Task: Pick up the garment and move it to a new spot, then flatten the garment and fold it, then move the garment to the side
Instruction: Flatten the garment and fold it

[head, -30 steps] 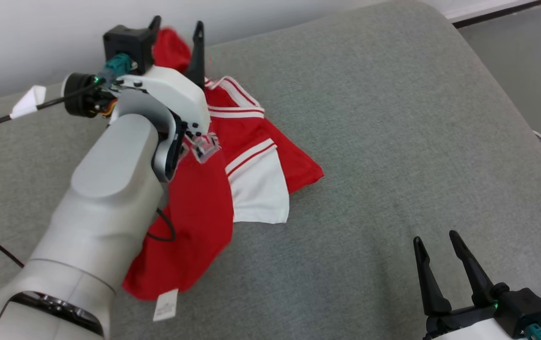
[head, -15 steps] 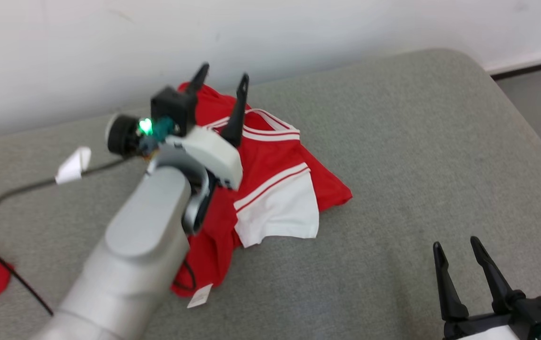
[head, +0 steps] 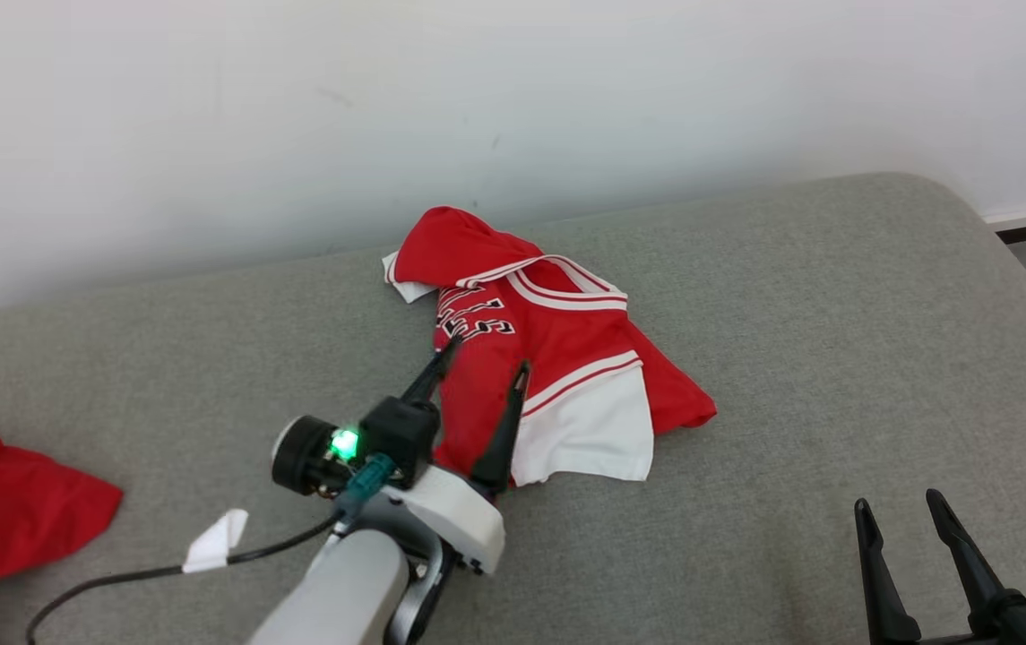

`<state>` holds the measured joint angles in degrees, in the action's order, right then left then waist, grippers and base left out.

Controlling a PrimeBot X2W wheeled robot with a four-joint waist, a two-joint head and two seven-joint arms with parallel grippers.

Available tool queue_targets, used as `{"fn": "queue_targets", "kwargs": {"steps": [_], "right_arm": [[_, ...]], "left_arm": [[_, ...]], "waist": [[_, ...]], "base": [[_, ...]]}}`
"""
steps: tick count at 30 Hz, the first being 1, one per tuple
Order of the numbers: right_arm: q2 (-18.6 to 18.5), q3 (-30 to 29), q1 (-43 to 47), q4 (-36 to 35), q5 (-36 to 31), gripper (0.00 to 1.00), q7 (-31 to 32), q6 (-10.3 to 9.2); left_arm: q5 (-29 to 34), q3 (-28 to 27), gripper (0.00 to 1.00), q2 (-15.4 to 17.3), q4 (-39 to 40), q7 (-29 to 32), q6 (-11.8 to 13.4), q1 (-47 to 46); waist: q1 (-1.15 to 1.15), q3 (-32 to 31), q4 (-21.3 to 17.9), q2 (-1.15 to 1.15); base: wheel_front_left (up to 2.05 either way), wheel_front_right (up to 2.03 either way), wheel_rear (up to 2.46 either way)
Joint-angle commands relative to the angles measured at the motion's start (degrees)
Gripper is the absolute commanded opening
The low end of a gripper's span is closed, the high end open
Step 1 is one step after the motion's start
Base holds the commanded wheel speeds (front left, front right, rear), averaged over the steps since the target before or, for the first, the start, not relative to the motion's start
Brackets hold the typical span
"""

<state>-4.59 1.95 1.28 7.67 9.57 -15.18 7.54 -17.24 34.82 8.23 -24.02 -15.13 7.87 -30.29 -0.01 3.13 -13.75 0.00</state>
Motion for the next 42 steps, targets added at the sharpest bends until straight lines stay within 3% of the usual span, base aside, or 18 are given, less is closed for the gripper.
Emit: {"fn": "queue_targets", "kwargs": {"steps": [1,7,16,26,35,36,37,38,42], "right_arm": [[-0.3,0.2,-0.2,-0.1,-0.5,1.0,0.1,-0.11],[0.1,1.8,-2.1,-0.5,0.0,1.0,0.1,-0.11],[1.2,2.3,-4.8,-0.4,1.1,1.0,0.1,-0.11],[1.7,2.8,-6.3,-0.7,2.6,1.0,0.1,-0.11],[1.7,3.4,-7.2,-0.7,4.2,1.0,0.1,-0.11],[1.7,3.4,-7.1,-0.6,4.2,1.0,0.1,-0.11],[1.7,3.4,-7.1,-0.6,4.2,1.0,0.1,-0.11],[1.7,3.4,-7.1,-0.5,4.2,1.0,0.1,-0.11],[1.7,3.0,-6.9,-0.5,4.1,1.0,0.1,-0.11]], "left_arm": [[1.5,0.7,1.0,-0.3,0.7,0.0,0.1,0.4],[3.7,4.8,1.0,-2.0,-0.8,0.5,-1.3,-1.3],[5.4,11.1,1.0,-4.4,-9.4,2.2,-3.2,-4.0],[6.6,13.3,1.0,-4.7,-20.8,2.1,-4.0,-9.1],[5.6,12.6,1.0,-3.9,-28.3,1.3,-3.8,-12.1],[5.2,12.3,0.47,-3.8,-28.8,1.1,-3.9,-12.2],[4.9,12.2,0.17,-3.9,-29.2,1.0,-4.0,-12.2],[4.5,12.1,0.0,-4.0,-29.4,1.0,-4.1,-12.3],[3.3,12.0,0.0,-4.5,-29.1,0.6,-4.7,-12.4]], "waist": [[0.01,0.4,0.1,0.0],[0.01,3.2,-1.6,0.0],[0.01,8.0,-6.7,0.0],[0.01,13.1,-10.7,0.0],[0.01,14.8,-11.6,0.0],[0.01,14.8,-11.6,0.0],[0.01,14.8,-11.5,0.0],[0.01,14.7,-11.5,0.0],[0.01,14.3,-11.2,0.0]], "base": [[0.0,0.0,0.0],[0.0,0.0,0.0],[0.0,0.0,0.0],[0.0,0.0,0.0],[0.0,0.0,0.0],[0.0,0.0,0.0],[0.0,0.0,0.0],[0.0,0.0,0.0],[0.0,0.0,0.0]]}}
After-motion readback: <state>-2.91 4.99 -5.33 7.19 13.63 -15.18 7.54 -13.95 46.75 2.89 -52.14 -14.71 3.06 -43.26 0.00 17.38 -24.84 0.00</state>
